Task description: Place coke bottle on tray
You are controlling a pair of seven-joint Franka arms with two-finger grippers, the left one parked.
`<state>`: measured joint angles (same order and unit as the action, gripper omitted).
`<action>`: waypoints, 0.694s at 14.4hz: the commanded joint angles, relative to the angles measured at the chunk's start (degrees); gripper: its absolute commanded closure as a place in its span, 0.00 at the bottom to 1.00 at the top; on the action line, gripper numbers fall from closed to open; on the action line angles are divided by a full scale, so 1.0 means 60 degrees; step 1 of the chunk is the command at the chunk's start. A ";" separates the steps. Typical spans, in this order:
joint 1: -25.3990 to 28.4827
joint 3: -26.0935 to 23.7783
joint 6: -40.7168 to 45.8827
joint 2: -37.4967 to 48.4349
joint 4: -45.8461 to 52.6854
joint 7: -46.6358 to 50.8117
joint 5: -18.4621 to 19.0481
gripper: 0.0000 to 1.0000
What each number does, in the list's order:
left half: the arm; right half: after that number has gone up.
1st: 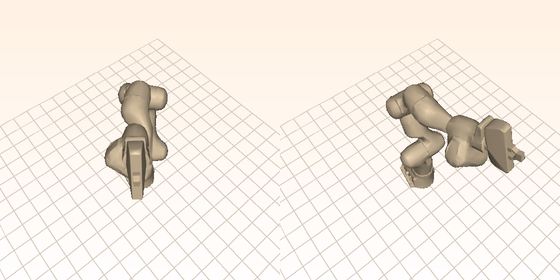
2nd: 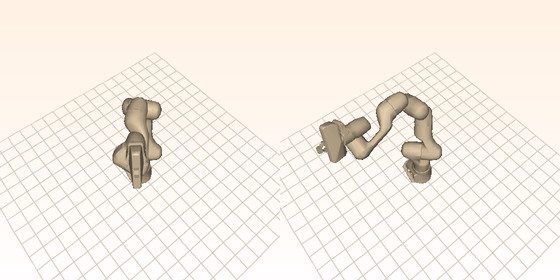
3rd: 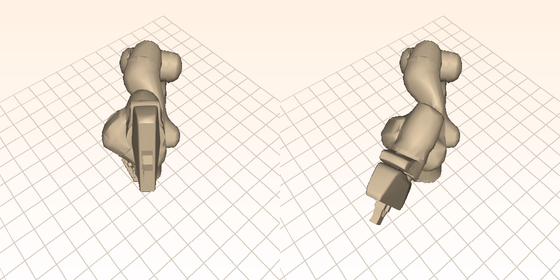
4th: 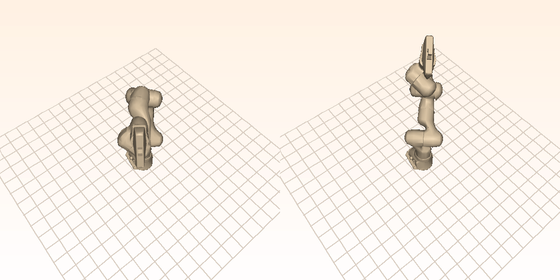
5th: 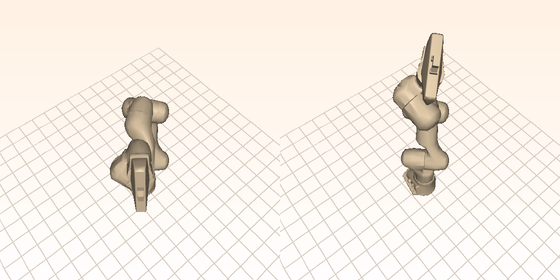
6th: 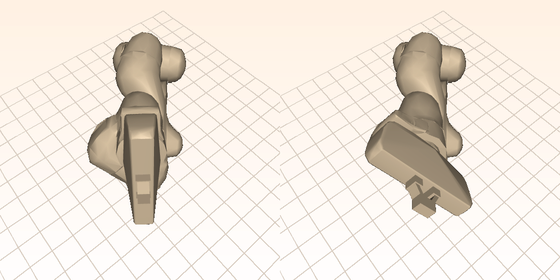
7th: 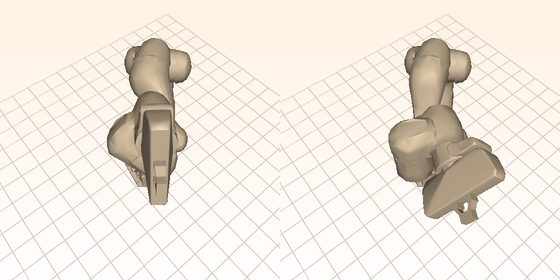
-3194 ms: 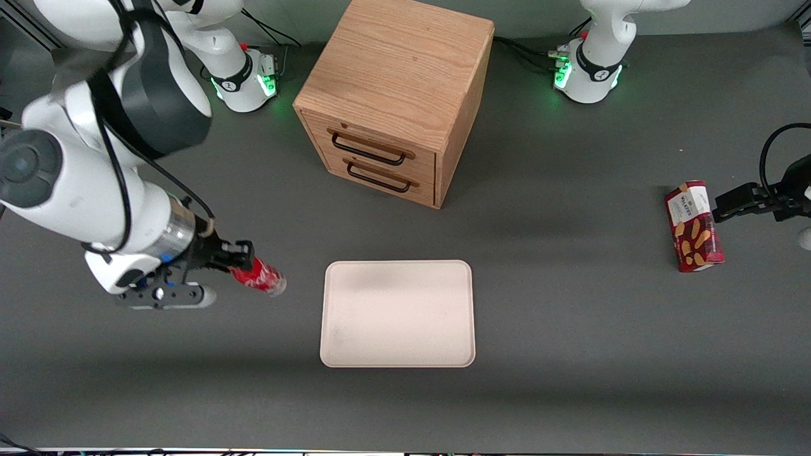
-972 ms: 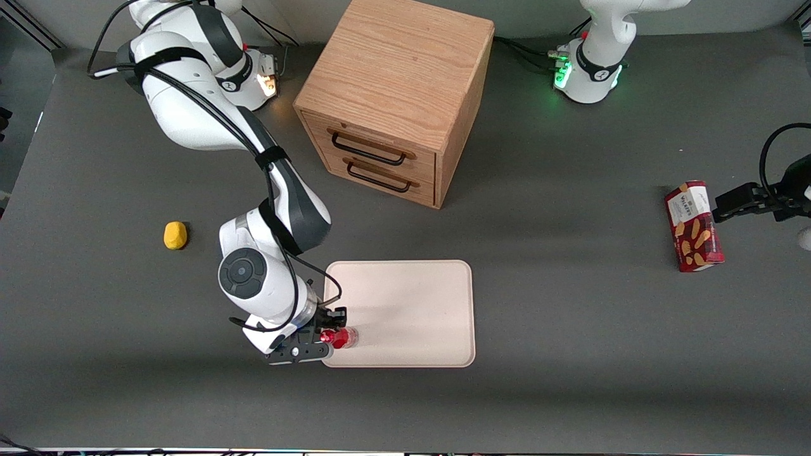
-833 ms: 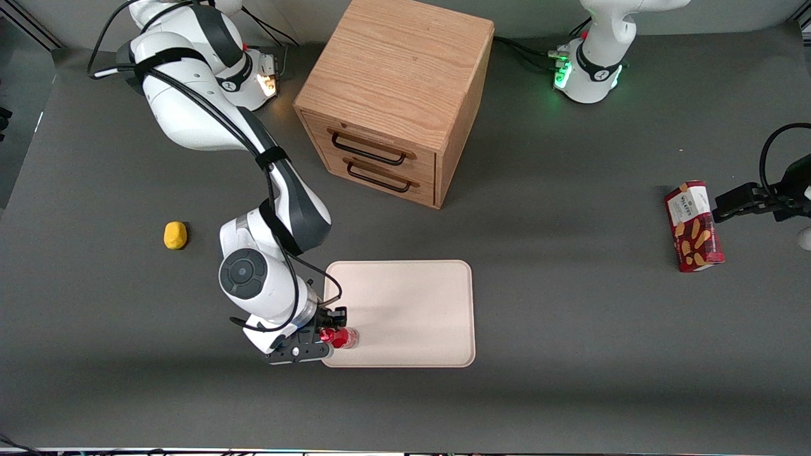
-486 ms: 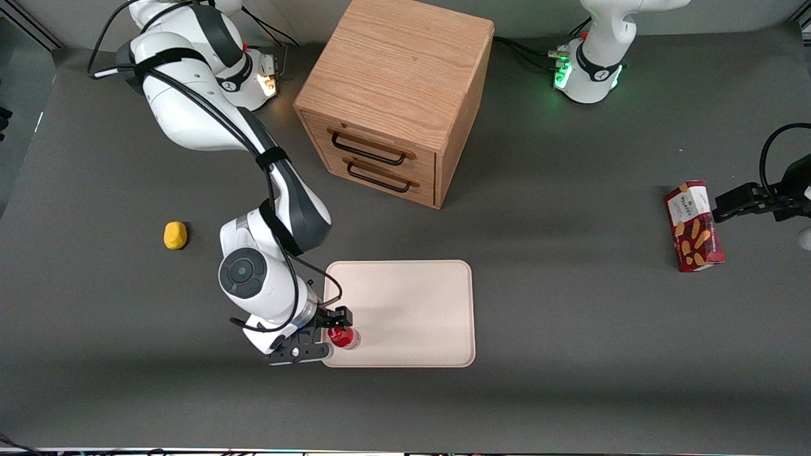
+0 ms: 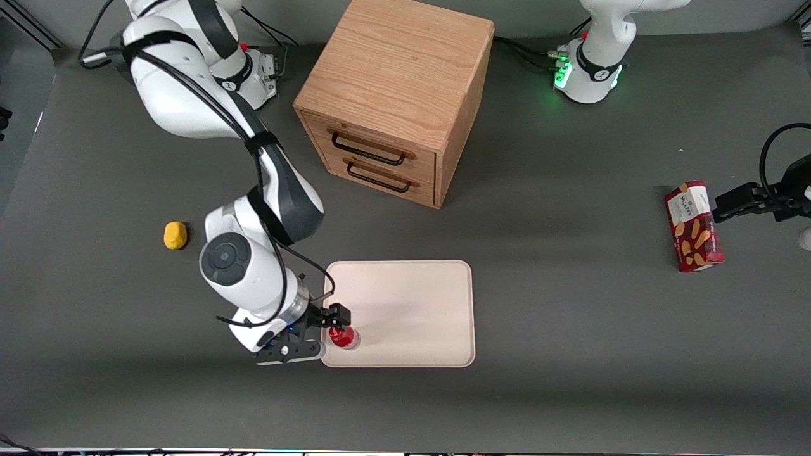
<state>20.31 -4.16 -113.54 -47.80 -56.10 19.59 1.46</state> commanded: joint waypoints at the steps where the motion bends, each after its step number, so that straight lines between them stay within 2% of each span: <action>1: -0.0220 0.0196 0.1528 0.1414 -0.0769 -0.0101 0.0020 0.00; 4: -0.0323 0.0808 0.2573 0.3549 -0.2346 0.0045 -0.0024 0.00; 7: -0.0309 0.1687 0.2560 0.5982 -0.4880 -0.0101 -0.0784 0.00; 10: -0.0294 0.1982 0.2764 0.8106 -0.6991 -0.0072 -0.0786 0.00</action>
<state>17.91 6.70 -95.62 -10.98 -83.34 19.52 -2.24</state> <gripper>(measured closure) 0.000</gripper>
